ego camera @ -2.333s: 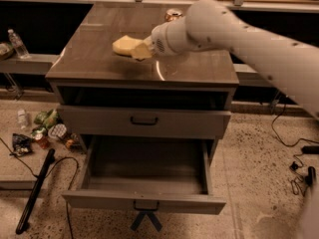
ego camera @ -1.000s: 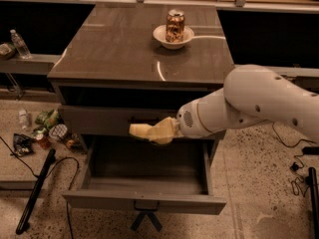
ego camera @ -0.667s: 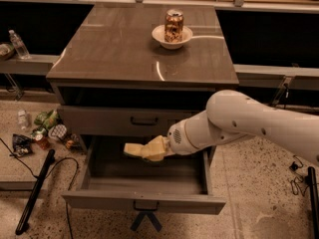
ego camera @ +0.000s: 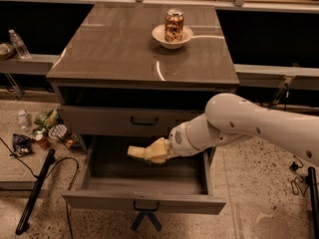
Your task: Place sponge into middle drawer
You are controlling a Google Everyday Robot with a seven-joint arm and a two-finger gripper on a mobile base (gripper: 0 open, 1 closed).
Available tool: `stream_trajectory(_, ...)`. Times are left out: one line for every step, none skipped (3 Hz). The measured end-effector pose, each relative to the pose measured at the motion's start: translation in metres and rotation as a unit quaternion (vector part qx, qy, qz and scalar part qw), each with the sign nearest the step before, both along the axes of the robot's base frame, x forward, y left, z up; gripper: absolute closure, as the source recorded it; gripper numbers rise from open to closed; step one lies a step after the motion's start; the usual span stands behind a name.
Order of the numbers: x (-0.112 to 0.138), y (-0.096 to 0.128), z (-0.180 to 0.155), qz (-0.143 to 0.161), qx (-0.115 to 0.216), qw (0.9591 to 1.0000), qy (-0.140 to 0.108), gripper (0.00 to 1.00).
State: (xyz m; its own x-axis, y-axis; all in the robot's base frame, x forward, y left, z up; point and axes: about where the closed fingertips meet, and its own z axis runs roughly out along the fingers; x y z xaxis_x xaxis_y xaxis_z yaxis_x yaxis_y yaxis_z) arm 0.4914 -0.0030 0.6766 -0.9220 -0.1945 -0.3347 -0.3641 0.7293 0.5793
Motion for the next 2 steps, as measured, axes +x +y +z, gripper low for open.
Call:
stream_trajectory(0.026,-0.016,-0.037,-0.025,0.005,0.9993,0.028,1.0)
stream_trajectory(0.06,-0.034,-0.115,-0.068,0.008,0.9935,0.091,1.0)
